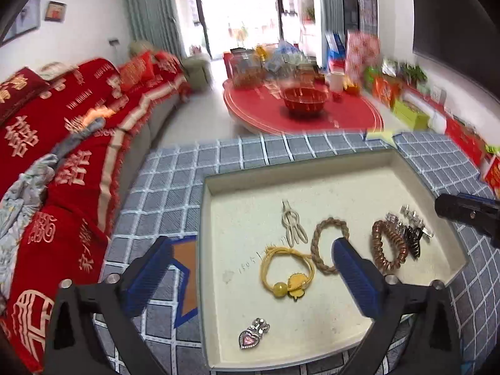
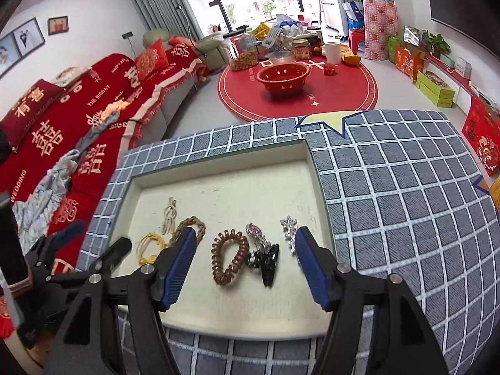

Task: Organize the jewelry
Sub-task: 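Withdraw both tools and move them toward the blue star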

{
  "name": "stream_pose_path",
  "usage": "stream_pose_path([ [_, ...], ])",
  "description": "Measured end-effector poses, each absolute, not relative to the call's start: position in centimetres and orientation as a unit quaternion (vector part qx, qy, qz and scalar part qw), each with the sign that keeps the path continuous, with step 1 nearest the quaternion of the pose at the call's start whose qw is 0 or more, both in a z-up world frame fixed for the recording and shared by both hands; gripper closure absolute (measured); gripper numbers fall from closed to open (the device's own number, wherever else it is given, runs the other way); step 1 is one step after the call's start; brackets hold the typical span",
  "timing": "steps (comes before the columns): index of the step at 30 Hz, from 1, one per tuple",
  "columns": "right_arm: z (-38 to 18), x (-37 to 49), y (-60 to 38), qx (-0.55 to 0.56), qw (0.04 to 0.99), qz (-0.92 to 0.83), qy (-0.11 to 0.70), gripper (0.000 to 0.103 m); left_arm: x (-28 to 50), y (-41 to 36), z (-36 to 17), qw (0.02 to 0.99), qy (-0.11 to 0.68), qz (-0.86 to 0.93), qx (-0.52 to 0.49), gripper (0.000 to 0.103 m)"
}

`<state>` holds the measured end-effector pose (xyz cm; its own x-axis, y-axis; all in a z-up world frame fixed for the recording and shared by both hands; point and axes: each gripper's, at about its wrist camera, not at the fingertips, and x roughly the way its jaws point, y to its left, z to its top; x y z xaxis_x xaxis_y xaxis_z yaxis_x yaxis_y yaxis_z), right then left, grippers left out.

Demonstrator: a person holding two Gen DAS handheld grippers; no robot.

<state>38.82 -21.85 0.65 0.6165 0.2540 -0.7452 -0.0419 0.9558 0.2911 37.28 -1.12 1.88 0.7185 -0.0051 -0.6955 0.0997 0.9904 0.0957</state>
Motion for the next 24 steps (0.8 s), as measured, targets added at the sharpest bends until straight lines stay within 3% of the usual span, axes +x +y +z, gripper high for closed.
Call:
stream_pose_path([
  [10, 2.9, 31.5, -24.1, 0.147, 0.894, 0.09, 0.414, 0.018, 31.3, -0.2, 4.3, 0.924, 0.373, -0.062, 0.055, 0.0],
  [17, 3.1, 26.1, -24.6, 0.118, 0.899, 0.081, 0.414, 0.016, 25.5, 0.0, 3.9, 0.911, 0.392, -0.121, 0.05, 0.0],
  [24, 0.0, 22.6, -25.9, 0.133, 0.868, 0.071, 0.474, 0.016, 19.2, -1.6, 1.4, 0.886, 0.426, -0.177, 0.049, 0.0],
])
